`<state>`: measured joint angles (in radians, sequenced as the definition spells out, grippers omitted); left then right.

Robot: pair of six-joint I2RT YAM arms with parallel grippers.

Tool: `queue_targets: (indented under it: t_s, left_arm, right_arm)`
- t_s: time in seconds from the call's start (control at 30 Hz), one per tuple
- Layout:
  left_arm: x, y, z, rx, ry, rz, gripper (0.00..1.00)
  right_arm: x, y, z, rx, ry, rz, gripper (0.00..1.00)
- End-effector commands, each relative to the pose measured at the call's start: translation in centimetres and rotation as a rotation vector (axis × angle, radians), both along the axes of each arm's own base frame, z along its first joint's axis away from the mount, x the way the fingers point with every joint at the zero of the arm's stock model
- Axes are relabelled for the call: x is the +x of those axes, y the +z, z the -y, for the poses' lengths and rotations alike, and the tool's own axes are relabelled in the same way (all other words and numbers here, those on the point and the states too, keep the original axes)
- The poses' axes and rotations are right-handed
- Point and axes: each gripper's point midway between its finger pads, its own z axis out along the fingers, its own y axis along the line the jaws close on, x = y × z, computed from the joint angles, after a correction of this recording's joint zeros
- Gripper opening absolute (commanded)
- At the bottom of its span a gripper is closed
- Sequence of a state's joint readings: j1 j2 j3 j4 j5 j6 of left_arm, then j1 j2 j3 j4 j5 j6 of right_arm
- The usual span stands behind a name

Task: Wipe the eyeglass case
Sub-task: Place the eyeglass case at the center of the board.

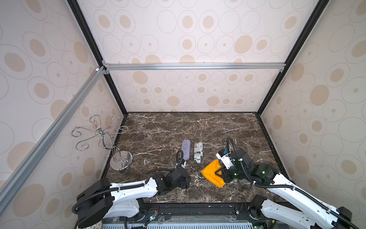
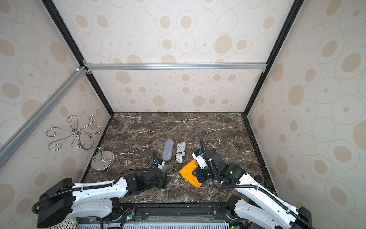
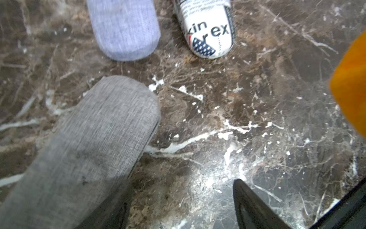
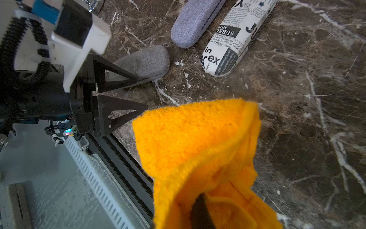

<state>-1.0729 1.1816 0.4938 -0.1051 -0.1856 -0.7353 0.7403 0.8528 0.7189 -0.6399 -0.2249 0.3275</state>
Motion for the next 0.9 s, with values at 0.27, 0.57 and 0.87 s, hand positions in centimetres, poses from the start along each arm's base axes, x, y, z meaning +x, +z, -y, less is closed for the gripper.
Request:
queue_targets:
  t_s: [0.27, 0.57, 0.87]
  left_arm:
    - [2.4, 1.8, -4.9, 0.256, 0.023, 0.198, 0.90]
    - [2.5, -0.9, -5.9, 0.290, 0.074, 0.156, 0.90]
    - [1.8, -3.2, -6.8, 0.228, 0.095, 0.076, 0.87]
  right_arm:
    - [0.5, 0.0, -0.4, 0.039, -0.024, 0.036, 0.00]
    - [0.3, -0.2, -0.6, 0.028, -0.016, 0.029, 0.00]
    - [0.2, -0.5, -0.9, 0.020, -0.006, 0.020, 0.00]
